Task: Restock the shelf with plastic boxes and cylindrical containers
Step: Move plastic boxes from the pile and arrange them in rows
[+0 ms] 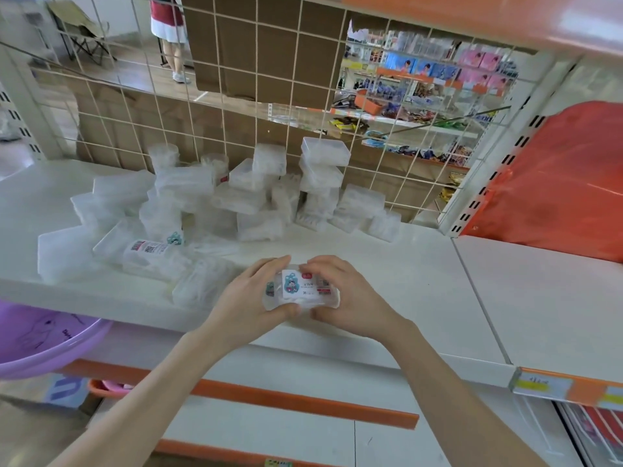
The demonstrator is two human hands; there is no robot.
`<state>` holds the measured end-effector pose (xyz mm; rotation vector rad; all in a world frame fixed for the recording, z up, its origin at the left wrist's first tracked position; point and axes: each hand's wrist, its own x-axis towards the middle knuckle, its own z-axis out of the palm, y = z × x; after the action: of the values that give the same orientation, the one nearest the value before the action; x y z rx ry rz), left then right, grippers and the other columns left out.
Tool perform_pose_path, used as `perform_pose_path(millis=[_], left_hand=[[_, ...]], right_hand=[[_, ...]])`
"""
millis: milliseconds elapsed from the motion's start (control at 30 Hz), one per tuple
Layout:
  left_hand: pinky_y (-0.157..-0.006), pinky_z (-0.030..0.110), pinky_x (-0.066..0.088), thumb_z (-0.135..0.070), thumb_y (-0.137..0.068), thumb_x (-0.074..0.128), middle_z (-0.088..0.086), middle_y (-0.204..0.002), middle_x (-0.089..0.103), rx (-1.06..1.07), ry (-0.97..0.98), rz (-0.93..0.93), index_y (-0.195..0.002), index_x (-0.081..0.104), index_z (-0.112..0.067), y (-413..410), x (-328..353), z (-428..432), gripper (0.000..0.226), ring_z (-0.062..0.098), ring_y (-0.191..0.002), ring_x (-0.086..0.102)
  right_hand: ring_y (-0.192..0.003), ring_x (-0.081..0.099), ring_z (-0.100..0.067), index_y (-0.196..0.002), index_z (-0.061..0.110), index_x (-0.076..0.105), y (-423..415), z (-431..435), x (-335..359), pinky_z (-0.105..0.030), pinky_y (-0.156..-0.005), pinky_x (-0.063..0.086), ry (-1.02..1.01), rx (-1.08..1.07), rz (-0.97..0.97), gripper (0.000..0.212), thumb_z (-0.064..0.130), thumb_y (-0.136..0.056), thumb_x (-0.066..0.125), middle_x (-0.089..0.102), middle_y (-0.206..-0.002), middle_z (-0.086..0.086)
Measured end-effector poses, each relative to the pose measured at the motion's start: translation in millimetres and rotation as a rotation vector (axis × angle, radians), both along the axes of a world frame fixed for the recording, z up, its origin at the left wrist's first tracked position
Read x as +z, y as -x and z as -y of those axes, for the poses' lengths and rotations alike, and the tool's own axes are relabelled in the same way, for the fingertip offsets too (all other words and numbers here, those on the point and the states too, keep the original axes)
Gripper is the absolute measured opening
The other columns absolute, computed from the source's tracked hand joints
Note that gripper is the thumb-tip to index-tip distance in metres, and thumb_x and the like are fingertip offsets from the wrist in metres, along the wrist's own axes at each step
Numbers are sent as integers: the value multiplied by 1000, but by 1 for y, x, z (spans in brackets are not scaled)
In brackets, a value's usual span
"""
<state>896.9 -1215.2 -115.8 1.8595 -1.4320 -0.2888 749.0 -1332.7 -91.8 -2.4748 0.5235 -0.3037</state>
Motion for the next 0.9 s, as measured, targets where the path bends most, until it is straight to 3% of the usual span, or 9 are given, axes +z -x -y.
perform_pose_path(millis=[200, 367, 600, 900], left_hand=[[-95, 21, 27, -30, -76, 71, -4, -143, 29, 43, -89, 98, -143, 26, -20, -3, -16, 1, 82, 13, -130, 31], [-98, 32, 35, -29, -77, 64, -3, -143, 29, 141, -246, 86, -139, 31, -19, -7, -25, 3, 71, 15, -132, 30], [-95, 32, 35, -39, -72, 71, 0, -134, 43, 235, -252, 60, -138, 37, -18, -5, -29, 5, 77, 21, -124, 40], [-80, 37, 42, -26, -65, 79, 8, -119, 53, 300, -119, 125, -123, 50, -8, 5, -27, 0, 67, 30, -107, 53]], right_hand=[[-114, 47, -23, -119, 13, 57, 30, 15, -23, -24, -97, 36, -4, -352, 36, 53, 11, -69, 74, 51, -121, -3], [-108, 50, -27, -117, 11, 58, 58, 22, -42, -19, -82, 33, 7, -637, 44, 50, 11, -70, 73, 55, -117, -5], [-105, 49, -31, -119, 9, 57, 57, 12, -55, -27, -77, 37, 185, -699, 52, 48, 16, -74, 70, 56, -117, -9], [-102, 51, -33, -120, 8, 57, 59, 12, -53, -32, -79, 41, 194, -700, 44, 49, 18, -74, 71, 56, -117, -12]])
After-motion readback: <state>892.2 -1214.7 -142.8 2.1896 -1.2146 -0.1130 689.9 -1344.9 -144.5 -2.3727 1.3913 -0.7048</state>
